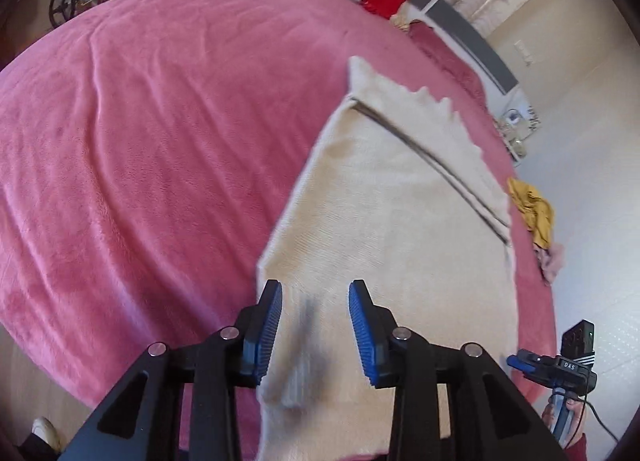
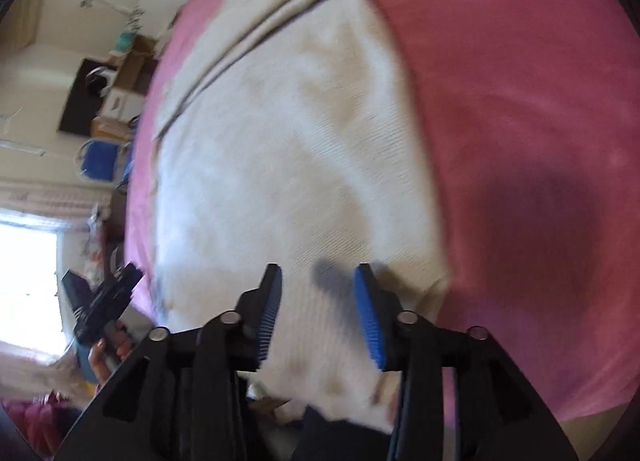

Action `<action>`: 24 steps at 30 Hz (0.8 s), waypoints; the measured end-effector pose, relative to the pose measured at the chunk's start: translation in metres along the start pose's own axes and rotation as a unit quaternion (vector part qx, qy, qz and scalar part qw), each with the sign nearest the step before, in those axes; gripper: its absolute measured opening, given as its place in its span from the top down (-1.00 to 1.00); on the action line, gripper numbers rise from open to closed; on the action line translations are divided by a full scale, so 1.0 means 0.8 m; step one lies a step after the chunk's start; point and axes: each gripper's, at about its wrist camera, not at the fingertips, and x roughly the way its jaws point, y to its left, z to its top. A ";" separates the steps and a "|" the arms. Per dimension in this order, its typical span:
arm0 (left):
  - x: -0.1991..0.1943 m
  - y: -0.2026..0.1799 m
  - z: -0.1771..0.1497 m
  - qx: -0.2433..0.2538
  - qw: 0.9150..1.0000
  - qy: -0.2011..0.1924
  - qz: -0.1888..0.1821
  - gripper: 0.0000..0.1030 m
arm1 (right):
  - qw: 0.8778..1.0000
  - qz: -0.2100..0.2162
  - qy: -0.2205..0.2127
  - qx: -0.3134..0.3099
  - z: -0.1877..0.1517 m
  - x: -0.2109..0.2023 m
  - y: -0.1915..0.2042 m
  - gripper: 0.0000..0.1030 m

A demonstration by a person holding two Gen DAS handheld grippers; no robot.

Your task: Fold clothes

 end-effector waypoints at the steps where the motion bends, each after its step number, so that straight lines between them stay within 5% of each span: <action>1: 0.005 -0.007 -0.007 0.010 1.000 0.011 0.000 0.31 | 1.000 0.011 0.007 -0.011 -0.007 0.004 0.008 0.15; 6: 0.055 -0.005 -0.047 0.026 0.995 0.078 0.057 0.33 | 0.999 -0.017 0.045 -0.003 -0.034 0.021 -0.017 0.18; 11: 0.036 -0.001 -0.054 0.024 0.996 0.058 0.056 0.41 | 0.998 -0.030 0.044 0.026 -0.039 0.024 -0.033 0.60; 14: 0.024 -0.012 -0.055 0.027 0.998 0.042 0.034 0.35 | 0.999 -0.039 0.030 0.023 -0.040 0.001 -0.032 0.53; 18: 0.038 -0.024 -0.063 0.043 0.997 0.050 0.029 0.31 | 0.999 0.021 0.030 0.021 -0.057 -0.008 -0.012 0.35; 21: 0.058 -0.026 -0.071 0.057 0.995 0.067 0.048 0.32 | 0.997 -0.046 0.060 0.017 -0.070 0.013 -0.017 0.45; 24: 0.054 -0.023 -0.072 0.049 0.996 0.068 0.044 0.32 | 0.997 -0.053 0.048 0.039 -0.075 0.005 -0.041 0.71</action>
